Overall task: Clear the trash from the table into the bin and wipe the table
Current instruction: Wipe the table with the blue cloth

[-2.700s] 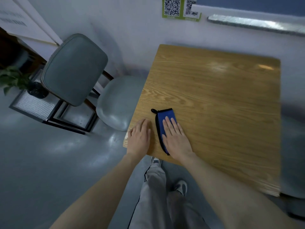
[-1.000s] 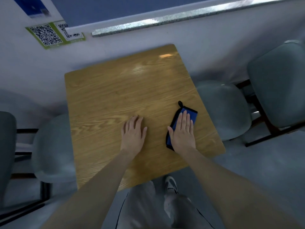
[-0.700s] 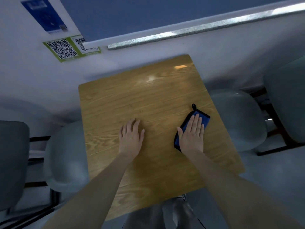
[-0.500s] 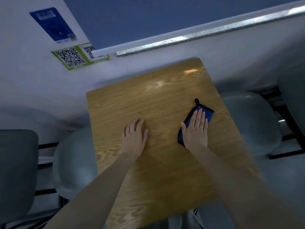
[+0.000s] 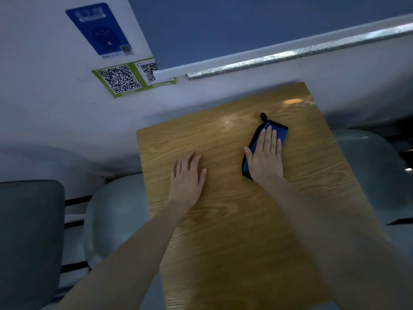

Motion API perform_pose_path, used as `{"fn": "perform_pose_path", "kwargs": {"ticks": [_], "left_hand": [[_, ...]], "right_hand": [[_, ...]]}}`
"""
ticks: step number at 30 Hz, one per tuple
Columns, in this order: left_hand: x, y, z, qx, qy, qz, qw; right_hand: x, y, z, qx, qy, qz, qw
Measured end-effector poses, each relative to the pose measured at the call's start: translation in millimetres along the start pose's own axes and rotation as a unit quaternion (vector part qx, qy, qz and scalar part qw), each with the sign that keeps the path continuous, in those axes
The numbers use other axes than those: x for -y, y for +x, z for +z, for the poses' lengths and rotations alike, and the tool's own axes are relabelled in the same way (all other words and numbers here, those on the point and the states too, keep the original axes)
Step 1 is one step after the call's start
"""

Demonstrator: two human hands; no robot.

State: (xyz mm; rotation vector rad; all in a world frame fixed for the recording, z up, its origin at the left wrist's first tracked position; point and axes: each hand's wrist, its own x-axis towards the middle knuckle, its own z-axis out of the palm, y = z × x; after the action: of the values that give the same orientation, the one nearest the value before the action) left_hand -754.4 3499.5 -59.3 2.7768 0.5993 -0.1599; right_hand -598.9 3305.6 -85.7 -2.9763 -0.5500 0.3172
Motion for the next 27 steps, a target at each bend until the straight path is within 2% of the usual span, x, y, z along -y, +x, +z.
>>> {"fn": "perform_pose_path", "kwargs": {"ticks": [5, 10, 15, 22, 25, 27], "left_hand": [[17, 2, -1, -0.020, -0.012, -0.003, 1.000], [34, -5, -8, -0.047, -0.014, -0.015, 0.999], [50, -17, -17, -0.057, -0.010, -0.035, 0.998], [42, -32, -20, -0.049, -0.046, -0.040, 0.997], [25, -29, -22, -0.027, -0.149, -0.051, 0.987], [9, -24, -24, -0.002, -0.221, -0.068, 0.973]], "right_hand": [[31, 18, 3, 0.008, -0.025, -0.099, 0.995], [66, 1, 12, 0.028, -0.061, -0.230, 0.971], [76, -35, 17, 0.042, -0.090, -0.273, 0.957], [76, -60, 2, 0.078, -0.076, -0.263, 0.959], [77, -66, -9, 0.042, 0.065, -0.139, 0.987], [75, -66, -16, 0.000, 0.156, -0.034, 0.987]]}}
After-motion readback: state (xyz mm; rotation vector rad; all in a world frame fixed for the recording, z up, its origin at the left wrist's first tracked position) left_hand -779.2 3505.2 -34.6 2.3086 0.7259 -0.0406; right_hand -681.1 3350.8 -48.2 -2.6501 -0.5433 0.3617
